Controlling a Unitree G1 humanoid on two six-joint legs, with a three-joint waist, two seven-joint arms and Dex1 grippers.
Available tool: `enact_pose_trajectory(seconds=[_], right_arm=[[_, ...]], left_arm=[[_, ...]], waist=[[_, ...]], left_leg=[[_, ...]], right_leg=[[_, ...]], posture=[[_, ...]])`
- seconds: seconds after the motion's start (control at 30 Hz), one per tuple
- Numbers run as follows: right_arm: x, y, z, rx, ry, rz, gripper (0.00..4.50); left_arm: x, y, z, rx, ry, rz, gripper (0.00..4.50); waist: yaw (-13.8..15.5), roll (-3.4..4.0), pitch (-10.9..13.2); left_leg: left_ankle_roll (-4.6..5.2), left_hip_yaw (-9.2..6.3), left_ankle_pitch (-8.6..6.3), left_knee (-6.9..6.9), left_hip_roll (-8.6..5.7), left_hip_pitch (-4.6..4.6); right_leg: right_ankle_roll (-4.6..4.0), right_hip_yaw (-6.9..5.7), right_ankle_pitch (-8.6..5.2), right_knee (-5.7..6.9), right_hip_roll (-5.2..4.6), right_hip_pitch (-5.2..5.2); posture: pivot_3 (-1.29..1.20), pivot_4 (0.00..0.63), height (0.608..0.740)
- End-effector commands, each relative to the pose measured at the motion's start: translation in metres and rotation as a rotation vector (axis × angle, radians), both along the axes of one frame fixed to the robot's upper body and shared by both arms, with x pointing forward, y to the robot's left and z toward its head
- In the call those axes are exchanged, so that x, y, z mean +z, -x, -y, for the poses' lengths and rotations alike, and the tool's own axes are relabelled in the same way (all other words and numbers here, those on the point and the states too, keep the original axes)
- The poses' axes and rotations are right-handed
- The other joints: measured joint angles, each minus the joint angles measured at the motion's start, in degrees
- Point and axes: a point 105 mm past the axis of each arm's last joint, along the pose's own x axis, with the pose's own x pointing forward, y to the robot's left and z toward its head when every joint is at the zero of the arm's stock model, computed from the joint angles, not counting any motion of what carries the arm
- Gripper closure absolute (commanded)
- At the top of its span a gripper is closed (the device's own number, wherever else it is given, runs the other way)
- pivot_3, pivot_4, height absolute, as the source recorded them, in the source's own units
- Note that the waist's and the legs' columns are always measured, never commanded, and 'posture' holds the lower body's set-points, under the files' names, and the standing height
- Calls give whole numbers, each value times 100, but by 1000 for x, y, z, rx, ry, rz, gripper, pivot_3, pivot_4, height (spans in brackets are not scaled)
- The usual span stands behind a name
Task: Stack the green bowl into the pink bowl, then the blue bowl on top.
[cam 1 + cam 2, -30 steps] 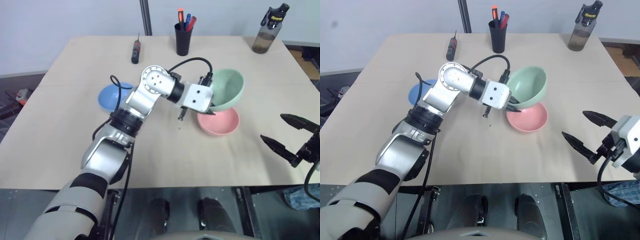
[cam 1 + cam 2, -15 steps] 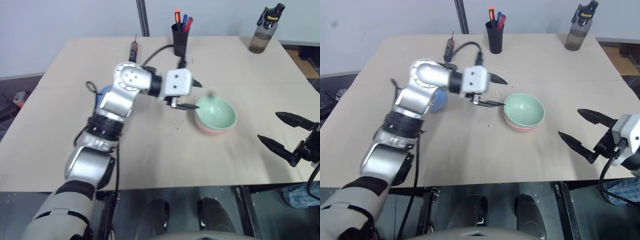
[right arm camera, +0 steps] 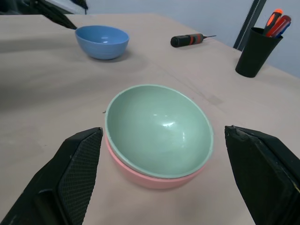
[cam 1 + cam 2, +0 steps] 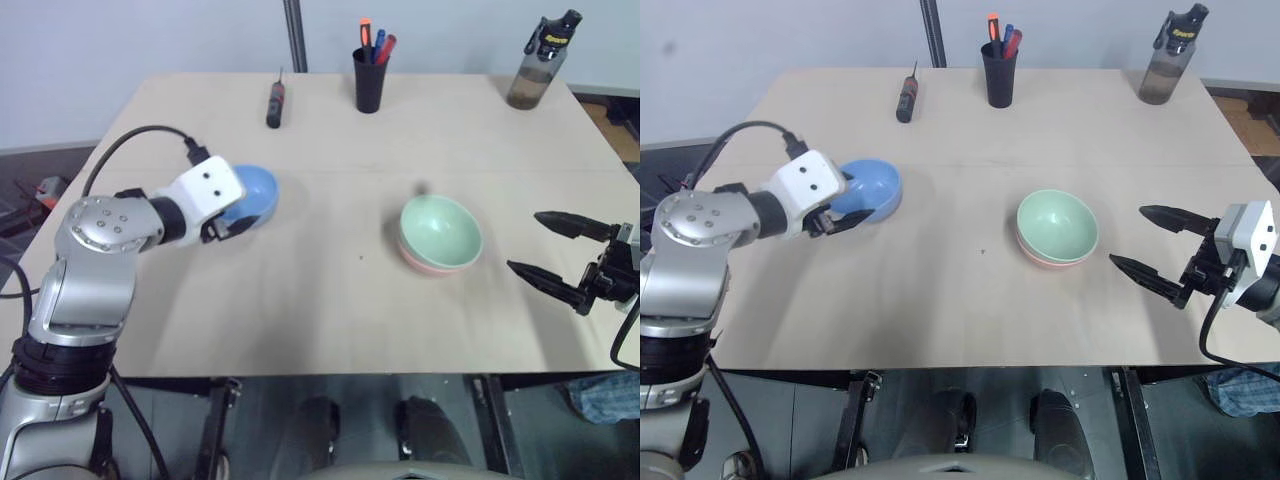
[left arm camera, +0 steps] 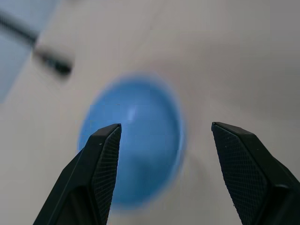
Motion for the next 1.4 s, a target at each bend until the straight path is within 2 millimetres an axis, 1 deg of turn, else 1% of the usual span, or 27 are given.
enact_pose_trajectory(seconds=[0.03,0.13,0.2,0.33,0.4,0.5,0.63,0.7,0.8,0.93,1.03,1.4], right_arm=[[15,-1,-13,80,6,40,132],[25,-5,-32,151,-31,72,132],[27,-6,-44,196,-44,84,132],[27,-5,-58,245,-52,94,132],[27,-5,-62,260,-51,96,132],[25,-4,-67,282,-46,95,132],[23,-6,-71,295,-51,98,132],[23,-6,-73,300,-55,101,132],[22,-6,-75,314,-57,100,132],[21,-7,-77,320,-56,98,132],[19,-6,-76,322,-46,91,132],[20,-4,-73,295,-40,101,132]], left_arm=[[12,10,-2,46,-29,48,1244],[7,11,-9,88,-73,33,1244],[6,9,-14,114,-100,37,1244],[4,6,-17,136,-130,30,1244],[3,4,-20,152,-154,25,1244],[-1,2,-18,151,-179,24,1244],[-3,0,-15,143,-198,25,1244],[-3,-3,-17,153,-225,34,1244],[-5,-11,-18,148,-277,54,1244],[-10,-24,-9,105,-301,70,1244],[-12,-30,-7,87,-311,72,1244],[-19,-34,-5,58,-310,55,1244]], waist=[[-5,-1,0],[-22,-2,1],[-34,-3,2],[-28,-3,2],[-20,-3,2],[-20,-4,2],[-31,-4,2],[-32,-3,3],[-32,-3,2],[-23,-4,3],[-19,-4,3],[-33,-4,3]], left_leg=[[0,1,0,0,1,1],[0,1,-1,0,2,0],[0,1,0,-1,4,0],[0,2,-1,-2,5,-1],[1,2,-1,-2,1,-5],[1,1,-1,-2,0,-6],[1,1,-1,-2,1,-6],[1,1,-1,-2,1,-6],[1,1,-1,-2,0,-7],[1,0,-1,-2,-4,-7],[1,-1,-1,-1,-6,-12],[1,-1,-1,-2,-5,-18]], right_leg=[[0,1,0,0,0,0],[0,1,0,-1,0,0],[0,1,0,0,1,-2],[-1,1,0,-2,1,-2],[0,1,0,-3,-2,-4],[-1,0,0,-4,-3,-5],[-1,0,0,-1,-1,-6],[-1,0,0,-2,-1,-6],[-1,0,0,-2,0,-7],[-1,-1,0,-2,-2,-7],[0,-2,0,-3,-3,-9],[0,-2,0,-2,-2,-15]], posture=[[0,150,740],[0,150,740],[0,150,740],[0,150,740],[0,150,740],[0,150,740],[0,150,740],[0,150,740],[0,150,740],[0,150,740],[0,150,740],[0,150,740]])
